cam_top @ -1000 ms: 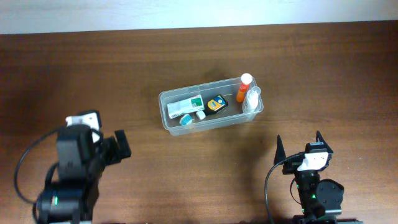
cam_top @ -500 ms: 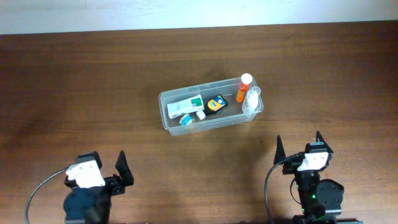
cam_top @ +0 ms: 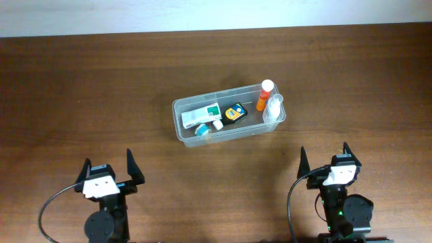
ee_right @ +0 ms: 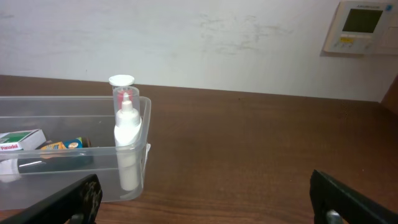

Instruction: Pack container

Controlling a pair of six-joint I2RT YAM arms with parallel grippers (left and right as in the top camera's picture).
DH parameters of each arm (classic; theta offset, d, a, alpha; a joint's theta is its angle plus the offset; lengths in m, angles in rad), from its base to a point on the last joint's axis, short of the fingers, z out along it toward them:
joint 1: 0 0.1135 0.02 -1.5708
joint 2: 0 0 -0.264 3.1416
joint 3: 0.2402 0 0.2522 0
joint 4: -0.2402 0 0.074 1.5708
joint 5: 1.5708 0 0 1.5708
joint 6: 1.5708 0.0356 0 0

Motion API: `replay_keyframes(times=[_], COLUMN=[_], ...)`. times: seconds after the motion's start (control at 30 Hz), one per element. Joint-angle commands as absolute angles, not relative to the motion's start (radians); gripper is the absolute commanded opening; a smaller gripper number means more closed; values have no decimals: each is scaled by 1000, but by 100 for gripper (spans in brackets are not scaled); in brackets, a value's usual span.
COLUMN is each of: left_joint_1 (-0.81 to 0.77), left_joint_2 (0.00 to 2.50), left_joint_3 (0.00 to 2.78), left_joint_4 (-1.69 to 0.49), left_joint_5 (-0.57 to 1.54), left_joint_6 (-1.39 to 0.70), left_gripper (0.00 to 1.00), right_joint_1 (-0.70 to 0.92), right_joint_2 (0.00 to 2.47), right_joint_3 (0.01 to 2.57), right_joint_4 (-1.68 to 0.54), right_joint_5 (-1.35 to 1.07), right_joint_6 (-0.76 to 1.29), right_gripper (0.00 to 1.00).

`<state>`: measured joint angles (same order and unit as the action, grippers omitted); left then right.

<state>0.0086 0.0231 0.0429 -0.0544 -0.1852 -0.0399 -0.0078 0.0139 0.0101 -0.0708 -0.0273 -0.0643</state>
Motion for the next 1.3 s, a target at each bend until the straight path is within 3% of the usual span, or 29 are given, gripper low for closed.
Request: replay_keyframes(times=[0.0, 1.27], left_joint_1=[9, 60], left_joint_2=[10, 6], left_joint_3=[9, 9], left_joint_4=[-65, -68], left_joint_5=[-187, -136], left_joint_6=[20, 27], left_gripper=[99, 99], right_joint_1=[-14, -14], right_joint_2=[6, 6], right_joint_3=[6, 6], right_joint_4=[-75, -75], right_joint_5=[-33, -33], right_joint_6=[-71, -71], right_gripper=[98, 98])
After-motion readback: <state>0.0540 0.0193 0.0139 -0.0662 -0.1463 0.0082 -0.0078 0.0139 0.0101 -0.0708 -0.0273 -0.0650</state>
